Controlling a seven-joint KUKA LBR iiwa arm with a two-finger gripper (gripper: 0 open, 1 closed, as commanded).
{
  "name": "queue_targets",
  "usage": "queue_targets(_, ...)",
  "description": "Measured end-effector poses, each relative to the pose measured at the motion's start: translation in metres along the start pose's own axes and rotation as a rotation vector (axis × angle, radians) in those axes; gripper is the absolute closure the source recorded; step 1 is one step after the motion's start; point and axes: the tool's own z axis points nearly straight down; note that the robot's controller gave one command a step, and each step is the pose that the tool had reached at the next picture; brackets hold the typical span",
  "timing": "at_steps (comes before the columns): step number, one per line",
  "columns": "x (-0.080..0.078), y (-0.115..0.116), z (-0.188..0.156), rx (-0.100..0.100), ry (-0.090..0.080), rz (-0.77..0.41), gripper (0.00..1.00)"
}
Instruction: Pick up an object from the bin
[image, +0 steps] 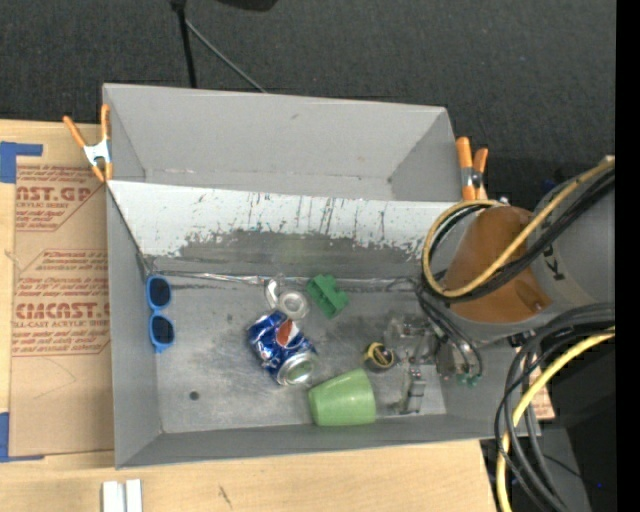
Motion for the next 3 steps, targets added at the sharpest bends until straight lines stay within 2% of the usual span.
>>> queue_targets(1,-0.021,0.026,0.004,0.003,-0.011,0.173,0.00)
queue_targets(2,-0.010,-0.037,0.009,0.005,-0.011,0.208,0.00)
queue_targets(3,-0.028,-0.020,0.009,0.001,-0.012,0.322,0.00)
